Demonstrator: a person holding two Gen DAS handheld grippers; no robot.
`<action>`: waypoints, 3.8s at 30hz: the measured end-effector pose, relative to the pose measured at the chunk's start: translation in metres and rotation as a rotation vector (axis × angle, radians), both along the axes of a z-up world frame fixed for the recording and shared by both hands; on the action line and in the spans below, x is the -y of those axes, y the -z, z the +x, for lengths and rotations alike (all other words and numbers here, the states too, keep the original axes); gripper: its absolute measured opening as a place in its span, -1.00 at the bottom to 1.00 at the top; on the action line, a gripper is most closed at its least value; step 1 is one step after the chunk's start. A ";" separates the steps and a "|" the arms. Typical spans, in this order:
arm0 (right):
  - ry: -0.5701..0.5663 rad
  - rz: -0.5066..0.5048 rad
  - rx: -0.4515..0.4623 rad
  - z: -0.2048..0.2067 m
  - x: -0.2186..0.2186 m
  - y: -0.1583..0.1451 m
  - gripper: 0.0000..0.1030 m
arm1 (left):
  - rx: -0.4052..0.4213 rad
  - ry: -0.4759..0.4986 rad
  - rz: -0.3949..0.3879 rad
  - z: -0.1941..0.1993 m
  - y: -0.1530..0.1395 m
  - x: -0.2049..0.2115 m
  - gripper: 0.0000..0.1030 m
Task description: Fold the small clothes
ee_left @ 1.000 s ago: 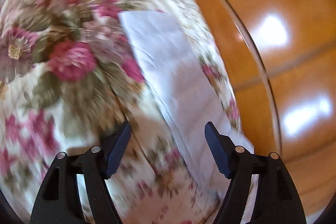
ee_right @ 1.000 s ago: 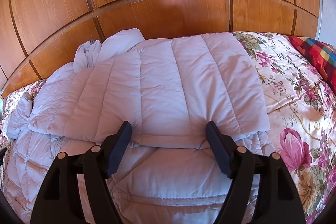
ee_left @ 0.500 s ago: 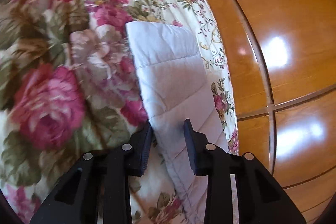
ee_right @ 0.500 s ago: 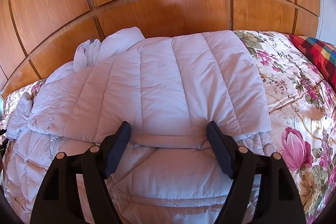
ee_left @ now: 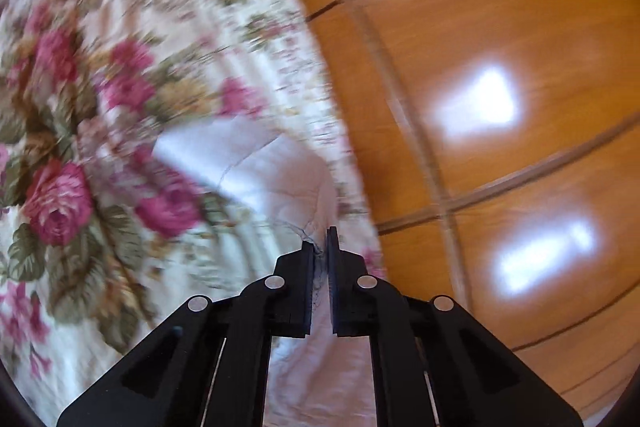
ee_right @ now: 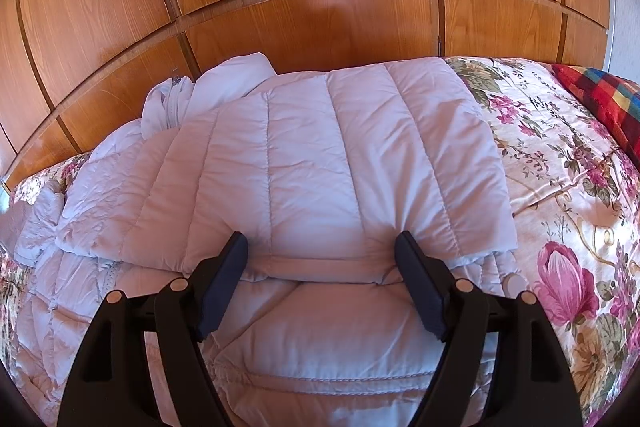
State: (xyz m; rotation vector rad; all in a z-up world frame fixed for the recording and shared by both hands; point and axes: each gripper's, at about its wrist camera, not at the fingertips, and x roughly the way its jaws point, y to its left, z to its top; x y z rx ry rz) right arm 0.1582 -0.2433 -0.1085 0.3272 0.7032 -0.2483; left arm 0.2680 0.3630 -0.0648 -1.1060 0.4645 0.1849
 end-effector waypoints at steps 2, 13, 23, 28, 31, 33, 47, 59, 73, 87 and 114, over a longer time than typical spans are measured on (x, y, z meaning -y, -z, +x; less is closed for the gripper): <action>0.001 0.002 0.001 0.000 0.000 0.000 0.48 | 0.048 0.022 0.036 -0.004 -0.023 0.012 -0.91; 0.001 0.015 0.010 0.000 -0.001 -0.001 0.54 | 0.226 0.398 0.274 -0.006 -0.096 0.169 -0.92; -0.005 0.033 0.015 0.000 0.000 0.000 0.58 | 0.146 0.689 0.414 0.002 -0.044 0.322 -0.91; -0.005 0.036 0.017 0.000 0.000 0.000 0.59 | 0.096 0.826 0.532 0.000 -0.019 0.392 -0.91; -0.004 0.037 0.017 0.000 0.000 0.001 0.59 | 0.067 0.916 0.621 -0.004 -0.009 0.433 -0.92; -0.004 0.038 0.017 0.000 0.000 0.001 0.59 | 0.037 0.968 0.676 -0.004 -0.003 0.454 -0.88; -0.004 0.058 0.051 -0.005 0.002 0.000 0.59 | 0.088 0.796 0.662 -0.054 -0.011 0.354 0.32; -0.136 0.256 0.144 -0.001 -0.006 -0.035 0.40 | -0.243 0.484 0.429 -0.050 0.054 0.228 -0.02; -0.024 0.333 0.225 0.028 0.003 -0.072 -0.91 | -0.256 0.379 0.478 0.004 0.050 0.224 -0.02; 0.020 0.374 0.140 0.021 0.029 -0.006 -0.91 | -0.183 0.382 0.439 -0.005 0.070 0.220 0.06; 0.026 0.277 0.165 0.024 0.018 0.011 -0.84 | -0.195 0.505 0.844 0.033 0.026 0.315 0.06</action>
